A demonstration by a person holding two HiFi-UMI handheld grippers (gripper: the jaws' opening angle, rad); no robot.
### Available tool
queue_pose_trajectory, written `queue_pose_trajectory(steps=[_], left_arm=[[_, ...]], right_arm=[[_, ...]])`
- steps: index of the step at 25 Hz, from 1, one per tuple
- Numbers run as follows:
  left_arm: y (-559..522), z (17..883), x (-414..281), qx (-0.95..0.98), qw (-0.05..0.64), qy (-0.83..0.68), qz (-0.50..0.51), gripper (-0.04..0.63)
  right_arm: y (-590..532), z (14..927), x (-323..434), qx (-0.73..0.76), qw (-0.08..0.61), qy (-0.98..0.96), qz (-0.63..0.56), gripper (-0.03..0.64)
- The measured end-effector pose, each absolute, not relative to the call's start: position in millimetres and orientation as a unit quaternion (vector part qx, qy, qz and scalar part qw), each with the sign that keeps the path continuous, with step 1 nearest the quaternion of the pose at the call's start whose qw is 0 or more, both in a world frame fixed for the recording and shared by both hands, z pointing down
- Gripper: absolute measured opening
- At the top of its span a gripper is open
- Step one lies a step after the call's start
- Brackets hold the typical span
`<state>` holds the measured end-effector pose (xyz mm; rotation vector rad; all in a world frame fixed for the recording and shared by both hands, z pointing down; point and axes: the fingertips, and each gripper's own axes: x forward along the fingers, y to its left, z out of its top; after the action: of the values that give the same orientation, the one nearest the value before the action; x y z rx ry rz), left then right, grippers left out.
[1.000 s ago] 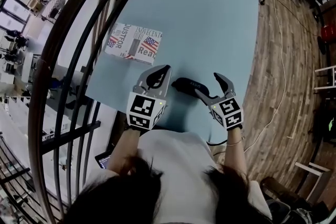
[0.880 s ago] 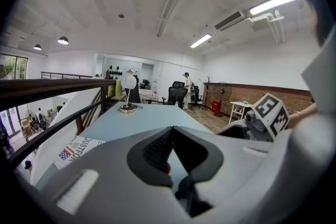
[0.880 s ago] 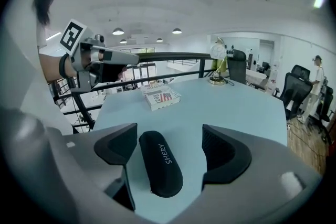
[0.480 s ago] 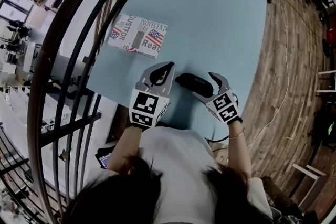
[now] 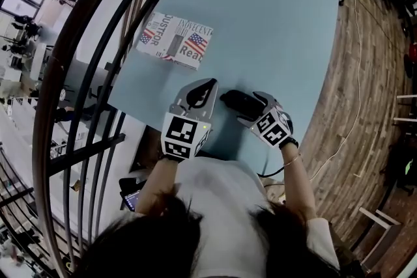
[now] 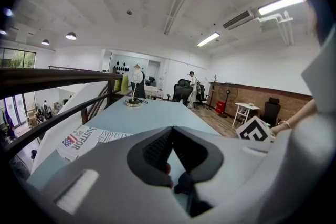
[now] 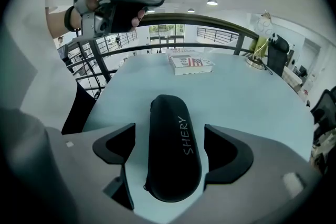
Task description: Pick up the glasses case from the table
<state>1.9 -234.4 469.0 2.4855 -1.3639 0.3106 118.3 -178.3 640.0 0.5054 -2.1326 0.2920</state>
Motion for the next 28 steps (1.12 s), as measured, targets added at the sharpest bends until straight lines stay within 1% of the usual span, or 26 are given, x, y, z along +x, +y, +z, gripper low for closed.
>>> queue_pose_trajectory(steps=[7,21,28], left_arm=[[-232.6,475.9,-2.3,0.857,0.152,-0.479,0.112,0.057],[-235.2,478.9,-16.5,0.849,0.16,-0.491,0.112,0.057],[-238.6,480.8,-25.7,0.846,0.161,-0.497,0.109,0.057]], right_arm=[[-180.8,657.4,112.3,0.167,0.477,-0.855,0.12,0.382],[-183.3,681.8,110.7,0.137,0.517,-0.837,0.121,0.382],[-183.3,683.9,108.5,0.136,0.515,-0.838,0.118,0.382]])
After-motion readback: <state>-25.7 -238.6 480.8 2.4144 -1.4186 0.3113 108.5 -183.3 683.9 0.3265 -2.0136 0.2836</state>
